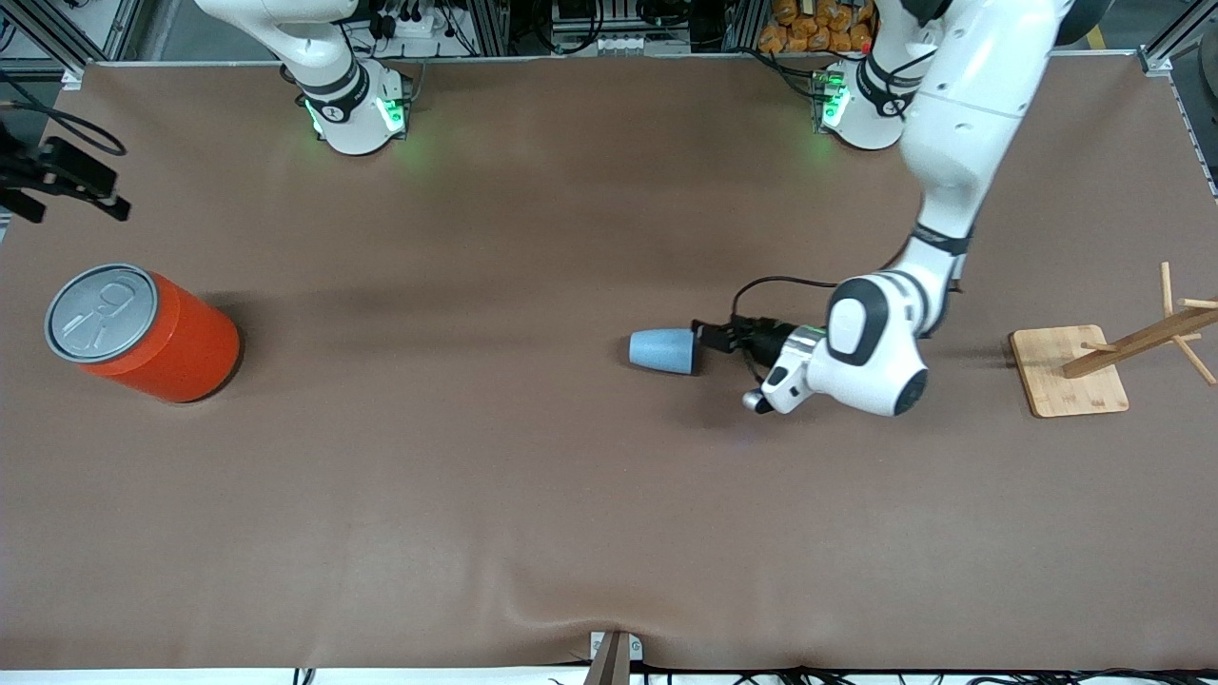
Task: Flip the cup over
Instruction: 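Reach the left gripper to the blue cup and grasp its base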
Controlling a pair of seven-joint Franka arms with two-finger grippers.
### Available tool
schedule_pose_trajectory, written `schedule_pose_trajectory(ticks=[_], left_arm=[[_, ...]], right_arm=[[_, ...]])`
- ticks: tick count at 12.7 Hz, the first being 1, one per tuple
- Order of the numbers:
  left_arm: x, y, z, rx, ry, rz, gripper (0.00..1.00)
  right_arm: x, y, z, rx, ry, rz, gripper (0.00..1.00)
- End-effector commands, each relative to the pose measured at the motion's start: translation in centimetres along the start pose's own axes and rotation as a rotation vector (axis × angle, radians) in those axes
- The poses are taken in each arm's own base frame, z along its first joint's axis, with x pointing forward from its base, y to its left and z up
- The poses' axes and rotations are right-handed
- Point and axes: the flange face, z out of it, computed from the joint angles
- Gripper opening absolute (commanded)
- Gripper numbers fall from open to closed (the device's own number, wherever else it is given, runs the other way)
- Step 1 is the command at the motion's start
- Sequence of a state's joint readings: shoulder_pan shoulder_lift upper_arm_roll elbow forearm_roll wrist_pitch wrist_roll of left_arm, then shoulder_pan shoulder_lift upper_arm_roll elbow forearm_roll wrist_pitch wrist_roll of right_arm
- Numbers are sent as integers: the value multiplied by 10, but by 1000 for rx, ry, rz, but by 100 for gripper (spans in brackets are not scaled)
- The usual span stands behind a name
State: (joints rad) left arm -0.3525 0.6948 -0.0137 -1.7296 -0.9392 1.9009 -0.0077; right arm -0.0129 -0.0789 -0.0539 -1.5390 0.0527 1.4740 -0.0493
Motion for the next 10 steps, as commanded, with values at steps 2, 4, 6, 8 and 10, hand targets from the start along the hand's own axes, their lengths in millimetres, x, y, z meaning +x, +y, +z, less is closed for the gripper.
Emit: schedule_pose_trajectory(ticks=[2,4,6,8,10], left_arm=[[13,7,1,-115,82,-21,100],[17,8,2,-133,120,-30,100],[18,12,11,-147,144,-40,100],[20,20,29,-136,166,-33,100],[20,20,29,-136,167,-33,72]], right_arm=[[3,3,-7,82,-27,-4,100],[3,4,-7,82,-30,-11,100],[3,6,-7,73,-29,-43,100],[4,10,-7,74,-28,-74,100],[3,9,-7,73,-30,-86,100]])
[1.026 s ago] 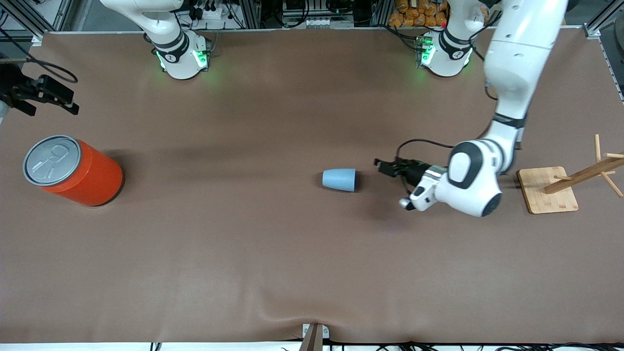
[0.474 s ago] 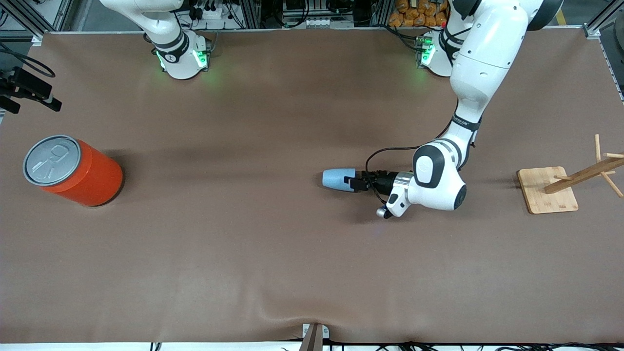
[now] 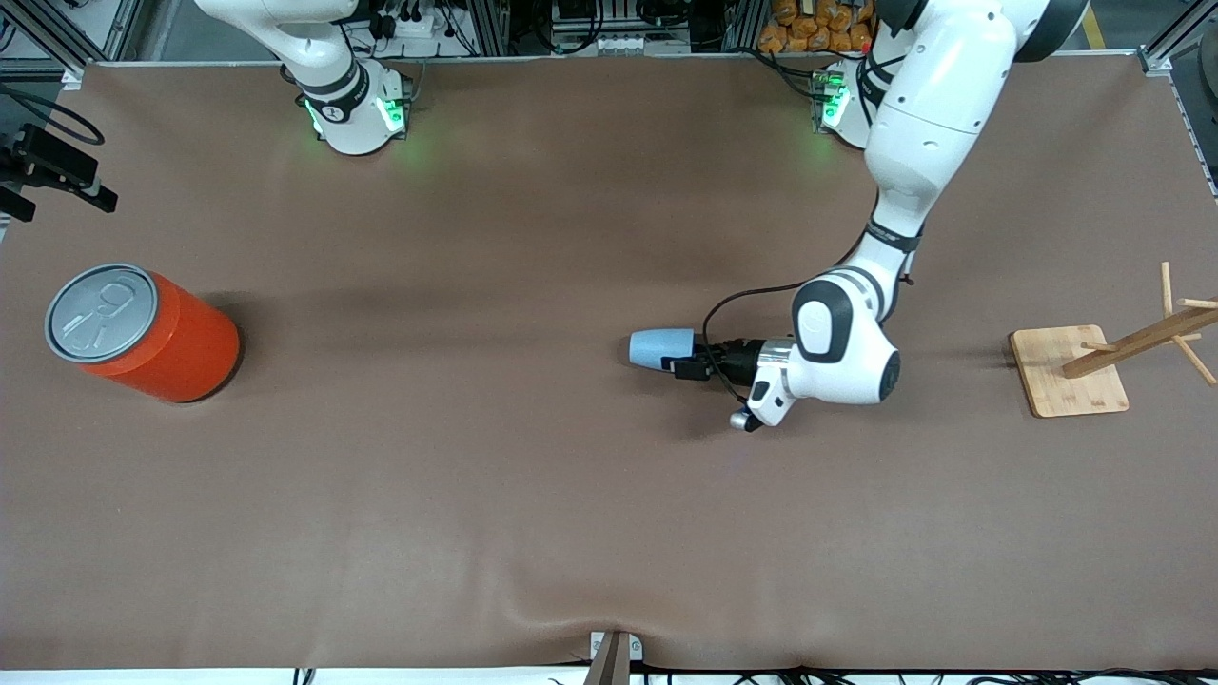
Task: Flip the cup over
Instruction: 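Reach the left gripper to the blue cup and grasp its base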
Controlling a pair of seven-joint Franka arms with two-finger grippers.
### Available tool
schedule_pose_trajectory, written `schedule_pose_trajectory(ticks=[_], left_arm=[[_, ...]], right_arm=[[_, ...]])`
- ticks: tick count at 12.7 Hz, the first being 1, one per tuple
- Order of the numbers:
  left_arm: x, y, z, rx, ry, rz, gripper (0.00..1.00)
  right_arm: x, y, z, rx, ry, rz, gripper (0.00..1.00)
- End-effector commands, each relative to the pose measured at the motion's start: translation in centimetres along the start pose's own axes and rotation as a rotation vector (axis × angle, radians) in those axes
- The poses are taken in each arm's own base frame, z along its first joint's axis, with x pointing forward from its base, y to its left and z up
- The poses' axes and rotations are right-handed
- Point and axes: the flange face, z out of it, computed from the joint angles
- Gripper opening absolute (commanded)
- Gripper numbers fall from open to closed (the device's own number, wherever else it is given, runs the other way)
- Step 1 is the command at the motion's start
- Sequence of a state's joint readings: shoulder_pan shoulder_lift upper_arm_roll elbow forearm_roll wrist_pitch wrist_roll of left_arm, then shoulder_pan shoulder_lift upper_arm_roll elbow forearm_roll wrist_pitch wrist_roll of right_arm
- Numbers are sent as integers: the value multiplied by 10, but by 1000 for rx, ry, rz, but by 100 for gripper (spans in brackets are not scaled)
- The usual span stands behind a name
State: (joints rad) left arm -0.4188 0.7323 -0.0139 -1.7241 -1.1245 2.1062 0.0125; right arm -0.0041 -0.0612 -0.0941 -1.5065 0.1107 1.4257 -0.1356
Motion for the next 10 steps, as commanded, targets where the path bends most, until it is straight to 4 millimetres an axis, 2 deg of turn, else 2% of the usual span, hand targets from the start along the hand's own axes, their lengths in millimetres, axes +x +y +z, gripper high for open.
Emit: schedule_pose_trajectory(ticks=[1,2,4,7,9,10], left_arm=[[4,3,3,-17,14,7,17],[3,4,4,-17,13,8,0],[3,6,1,-19,16,13,0],[1,9,-5,-19,14,4,0],[2,13,-23,-19,24,15,0],[2,16,-41,-8,27,24,0]], right_arm=[[3,0,-5,7,-7,-22,100],[3,-2,-4,-8,-10,-27,100],[4,-17,-1,-141,-39,-61,100],[4,-17,-1,-168,-48,-110,100],[3,-16,-1,-163,-49,-131,100],[3,-13,-2,-136,-43,-123,100]])
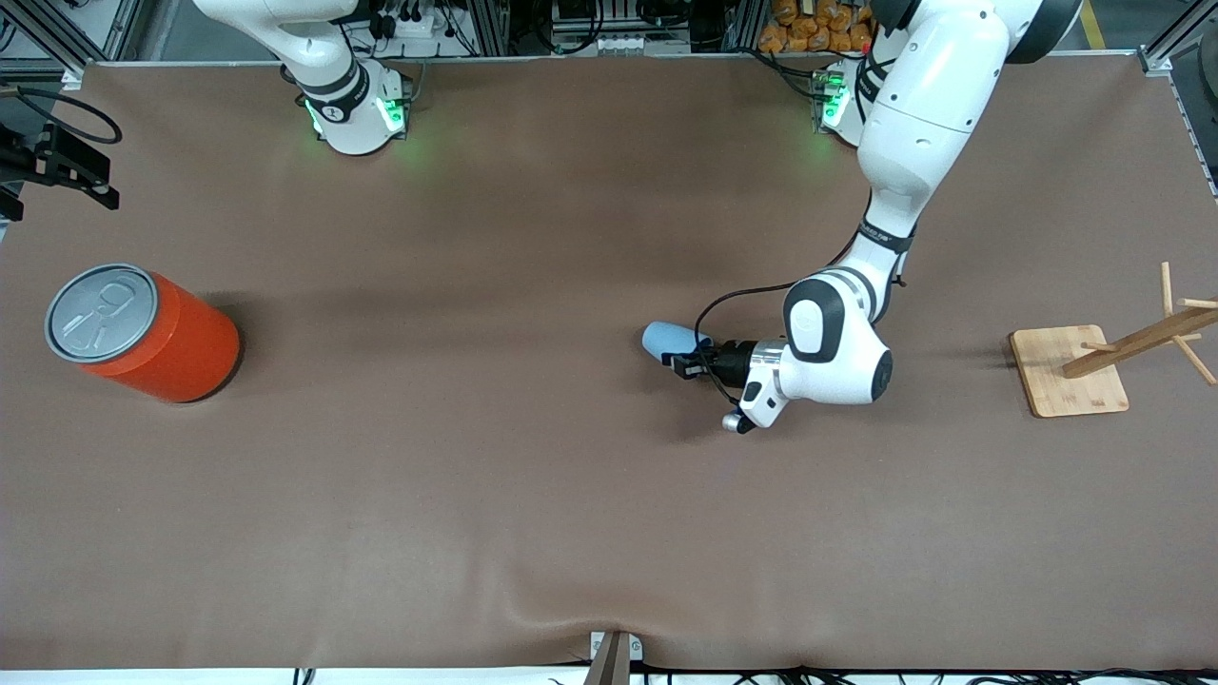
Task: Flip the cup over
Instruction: 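Rotate the blue cup upright with the left gripper and set it down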
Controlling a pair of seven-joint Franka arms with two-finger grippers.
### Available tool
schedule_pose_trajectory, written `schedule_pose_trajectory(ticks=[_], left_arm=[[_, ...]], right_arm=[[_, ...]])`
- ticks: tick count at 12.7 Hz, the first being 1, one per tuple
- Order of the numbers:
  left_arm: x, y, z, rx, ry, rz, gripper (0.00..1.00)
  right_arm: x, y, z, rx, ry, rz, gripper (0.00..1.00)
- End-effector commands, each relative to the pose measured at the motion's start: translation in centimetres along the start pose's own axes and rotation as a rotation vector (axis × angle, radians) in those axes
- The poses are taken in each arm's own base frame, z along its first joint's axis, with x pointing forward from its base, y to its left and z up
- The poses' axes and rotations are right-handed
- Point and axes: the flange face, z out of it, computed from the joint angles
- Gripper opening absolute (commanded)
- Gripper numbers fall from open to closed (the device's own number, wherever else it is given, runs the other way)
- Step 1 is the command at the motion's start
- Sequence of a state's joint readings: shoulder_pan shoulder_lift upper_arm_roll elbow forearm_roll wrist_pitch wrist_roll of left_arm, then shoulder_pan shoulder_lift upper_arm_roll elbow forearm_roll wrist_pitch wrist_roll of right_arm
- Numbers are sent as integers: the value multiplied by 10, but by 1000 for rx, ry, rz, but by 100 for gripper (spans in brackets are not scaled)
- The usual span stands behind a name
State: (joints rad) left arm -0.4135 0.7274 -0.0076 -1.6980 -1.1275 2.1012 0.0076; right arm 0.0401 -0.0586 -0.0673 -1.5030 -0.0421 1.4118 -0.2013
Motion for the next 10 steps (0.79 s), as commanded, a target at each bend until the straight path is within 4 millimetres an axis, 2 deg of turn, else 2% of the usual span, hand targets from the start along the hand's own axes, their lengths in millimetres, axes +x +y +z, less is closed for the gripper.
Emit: schedule_pose_trajectory(ticks=[1,3,5,7,10], left_arm=[[1,6,-54,46,25,40,0],[-2,23,-109,185,102,155,0],[14,32,-167,343,224,213,0],[22,23,-215,503,318,240,0],[38,6,-248,644,439,279,0]], right_arm=[[0,9,-4,52,7,-5,100],[-1,7,-5,67,4,-6,100],[-1,8,-4,68,1,-6,100],[-1,7,-4,69,0,-9,100],[-2,9,-3,72,-7,-5,100]])
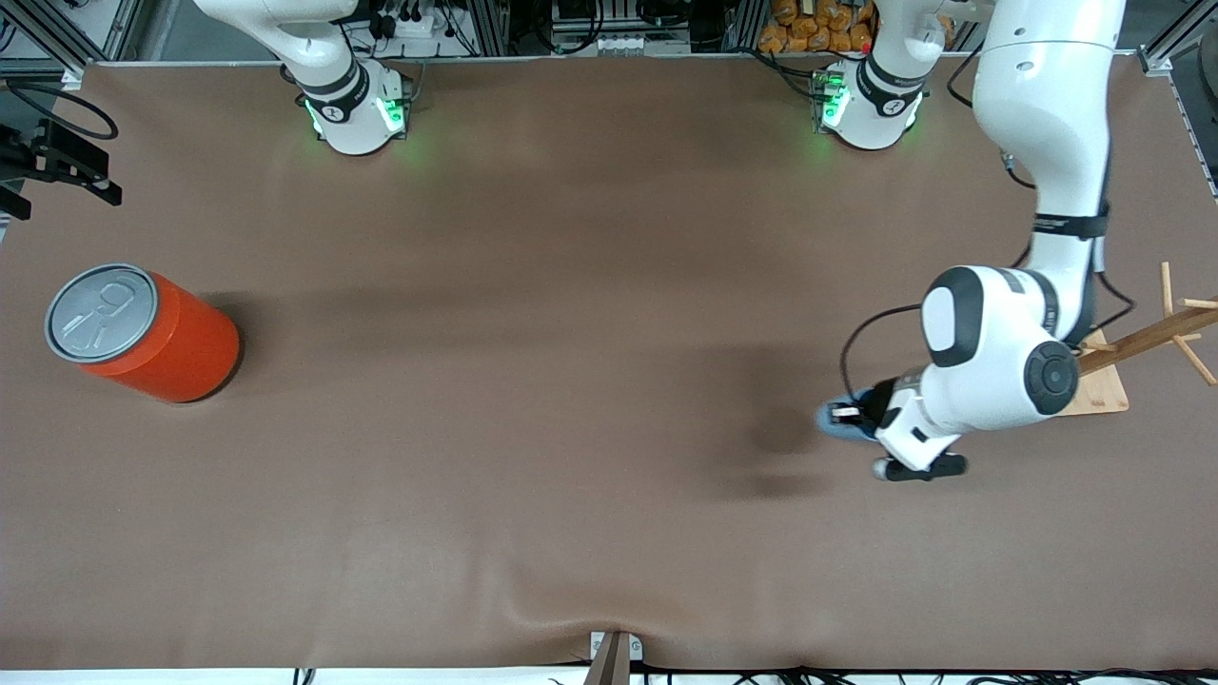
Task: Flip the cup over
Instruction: 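Rotate the blue cup upright with the left gripper and set it down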
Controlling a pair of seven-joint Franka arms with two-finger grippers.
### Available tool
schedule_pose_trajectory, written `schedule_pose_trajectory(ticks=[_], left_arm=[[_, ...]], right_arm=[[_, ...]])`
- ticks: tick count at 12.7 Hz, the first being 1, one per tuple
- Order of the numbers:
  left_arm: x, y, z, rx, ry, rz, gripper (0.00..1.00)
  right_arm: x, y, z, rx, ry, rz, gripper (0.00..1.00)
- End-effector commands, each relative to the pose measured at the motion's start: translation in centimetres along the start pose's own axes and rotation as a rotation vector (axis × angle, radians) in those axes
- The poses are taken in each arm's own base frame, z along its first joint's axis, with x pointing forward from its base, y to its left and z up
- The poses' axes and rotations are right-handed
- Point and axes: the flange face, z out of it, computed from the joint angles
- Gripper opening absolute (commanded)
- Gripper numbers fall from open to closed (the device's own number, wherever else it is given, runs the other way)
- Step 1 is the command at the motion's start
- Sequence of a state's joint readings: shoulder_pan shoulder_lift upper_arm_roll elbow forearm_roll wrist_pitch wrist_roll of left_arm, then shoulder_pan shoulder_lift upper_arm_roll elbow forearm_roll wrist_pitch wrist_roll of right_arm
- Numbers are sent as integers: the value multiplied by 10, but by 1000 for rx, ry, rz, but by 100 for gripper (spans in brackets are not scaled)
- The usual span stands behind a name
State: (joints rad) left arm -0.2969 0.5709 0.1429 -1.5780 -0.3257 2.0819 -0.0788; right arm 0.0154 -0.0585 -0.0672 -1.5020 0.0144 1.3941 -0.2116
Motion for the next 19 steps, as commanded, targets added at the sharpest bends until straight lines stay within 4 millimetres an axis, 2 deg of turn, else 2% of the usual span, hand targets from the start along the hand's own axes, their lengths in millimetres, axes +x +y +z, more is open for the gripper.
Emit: schedule_pose_trajectory(ticks=[1,3,5,7,8,9,11,14,17,19], left_arm=[[14,-15,1,68,118,1,0],[17,-26,20,105,132,6,0],[16,-33,29,161,115,39,0],[14,-43,36,194,101,52,0],[13,-42,34,197,102,50,63],[13,-41,30,198,103,37,100],[12,-41,7,189,119,38,100],[2,-55,-76,158,139,9,100],[-24,-55,-138,171,110,33,100],[-45,-52,-169,224,71,68,100]], right_arm=[[1,2,-5,13,-3,-12,100],[1,-2,-4,14,-11,-19,100],[3,-18,-2,12,-24,-54,100],[7,-51,-3,-14,-29,-105,100],[6,-46,-3,-11,-28,-94,100],[6,-41,-3,-8,-28,-91,100],[6,-39,-3,-12,-25,-87,100],[3,-23,-4,4,-20,-58,100],[3,-22,-4,6,-23,-55,100],[3,-23,-3,6,-24,-58,100]])
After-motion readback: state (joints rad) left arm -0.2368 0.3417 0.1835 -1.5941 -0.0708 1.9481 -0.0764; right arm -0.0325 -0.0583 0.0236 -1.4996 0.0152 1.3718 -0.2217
